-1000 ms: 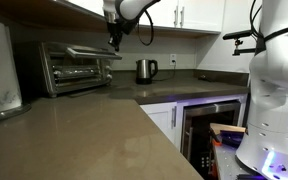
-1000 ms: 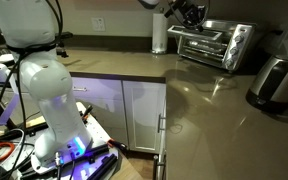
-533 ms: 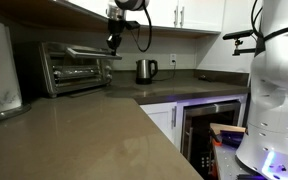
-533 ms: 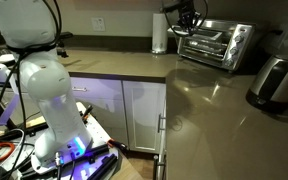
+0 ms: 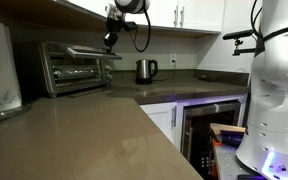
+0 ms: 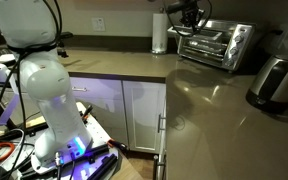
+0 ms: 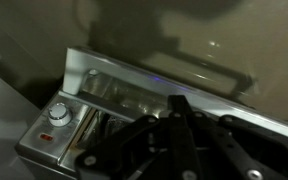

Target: Close the oven door

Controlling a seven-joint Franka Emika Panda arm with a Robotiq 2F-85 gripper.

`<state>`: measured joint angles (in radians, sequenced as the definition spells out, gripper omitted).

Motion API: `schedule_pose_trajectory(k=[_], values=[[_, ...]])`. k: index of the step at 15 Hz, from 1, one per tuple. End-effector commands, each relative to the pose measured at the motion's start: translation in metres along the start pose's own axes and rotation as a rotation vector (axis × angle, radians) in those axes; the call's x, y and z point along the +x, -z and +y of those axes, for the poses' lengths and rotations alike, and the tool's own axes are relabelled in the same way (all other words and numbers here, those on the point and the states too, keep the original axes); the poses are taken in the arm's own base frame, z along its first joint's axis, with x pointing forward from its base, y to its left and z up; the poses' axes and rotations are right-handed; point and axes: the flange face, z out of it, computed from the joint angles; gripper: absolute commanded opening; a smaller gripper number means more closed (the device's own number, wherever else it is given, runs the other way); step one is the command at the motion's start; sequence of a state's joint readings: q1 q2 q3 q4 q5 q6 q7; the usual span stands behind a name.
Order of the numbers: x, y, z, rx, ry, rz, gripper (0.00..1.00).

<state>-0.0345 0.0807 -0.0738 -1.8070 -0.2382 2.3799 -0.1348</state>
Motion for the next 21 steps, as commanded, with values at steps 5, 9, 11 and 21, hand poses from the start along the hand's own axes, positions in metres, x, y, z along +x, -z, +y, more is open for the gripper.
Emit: schedule_pose_trajectory(k=[5,9,11,21], values=[[-0.013,-0.011,-0.007,0.074,-0.012,-0.033,0.00],[-0.016,-0.013,-0.006,0.093,-0.019,-0.065,0.00],[-0.018,-0.012,-0.006,0.080,-0.018,-0.074,0.00],[-0.014,-0.013,0.007,-0.096,0.039,0.025,0.00]])
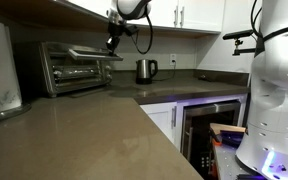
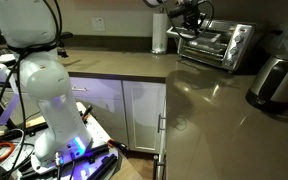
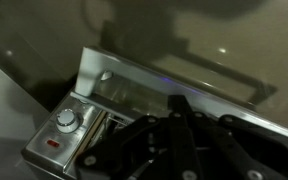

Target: Close the oven door

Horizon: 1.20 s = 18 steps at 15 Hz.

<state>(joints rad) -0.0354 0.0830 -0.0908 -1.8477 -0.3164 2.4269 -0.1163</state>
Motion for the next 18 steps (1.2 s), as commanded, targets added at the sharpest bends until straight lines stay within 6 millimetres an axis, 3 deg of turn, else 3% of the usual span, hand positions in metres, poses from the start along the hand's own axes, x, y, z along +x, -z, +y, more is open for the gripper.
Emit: schedule_pose_trajectory(k=[1,5,11,18], values=[[-0.004,0.006,0.004,-0.066,0.014,0.026,0.00],[-0.008,0.019,0.008,-0.131,0.030,-0.035,0.00],[-0.025,0.028,-0.002,0.034,0.014,-0.186,0.00],[-0.022,0.003,-0.005,0.187,-0.008,-0.192,0.00]])
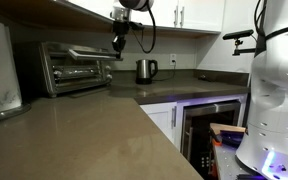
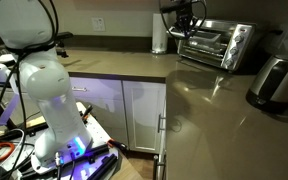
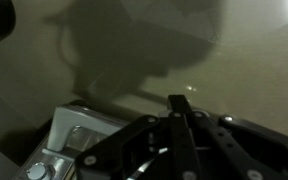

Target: Close the oven door

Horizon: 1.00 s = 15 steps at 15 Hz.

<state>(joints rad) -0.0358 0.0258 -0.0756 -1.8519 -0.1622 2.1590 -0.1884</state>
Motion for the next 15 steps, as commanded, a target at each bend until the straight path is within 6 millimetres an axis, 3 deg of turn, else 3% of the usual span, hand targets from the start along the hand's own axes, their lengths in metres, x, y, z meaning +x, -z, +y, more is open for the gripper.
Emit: schedule_pose_trajectory(k=[1,7,15], values=[[0.006,-0.017,0.004,0.035,0.026,-0.007,0.00],[0.025,-0.032,0.007,-0.103,0.060,0.098,0.00],[0.043,-0.022,0.001,-0.315,0.120,0.331,0.00]])
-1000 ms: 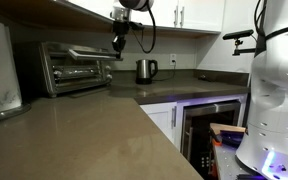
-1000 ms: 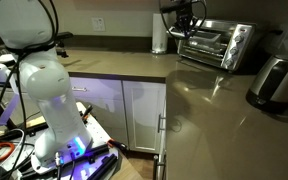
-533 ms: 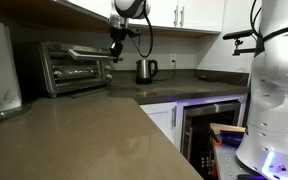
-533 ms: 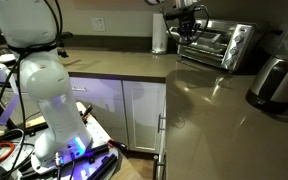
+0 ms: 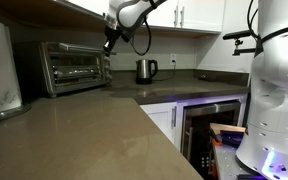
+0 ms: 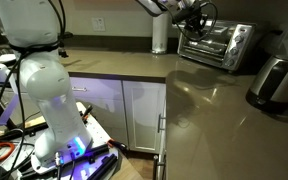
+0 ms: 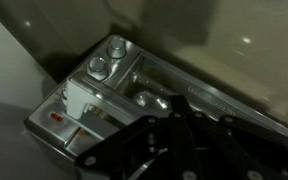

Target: Close the oven door

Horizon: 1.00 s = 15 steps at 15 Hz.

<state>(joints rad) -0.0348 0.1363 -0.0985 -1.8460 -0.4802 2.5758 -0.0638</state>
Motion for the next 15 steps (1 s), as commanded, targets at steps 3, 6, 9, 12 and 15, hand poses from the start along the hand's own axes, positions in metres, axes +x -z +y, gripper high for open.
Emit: schedule_pose_trajectory(k=[3,6,9,12,15], values=[[0.004,0.020,-0.017,0.027,-0.012,0.007,0.00],[-0.001,0.043,-0.035,0.139,-0.029,-0.023,0.00],[-0.014,0.071,-0.051,0.241,-0.015,-0.091,0.00],[-0.032,0.095,-0.060,0.322,0.008,-0.185,0.00],[-0.047,0.113,-0.064,0.358,0.031,-0.256,0.00]])
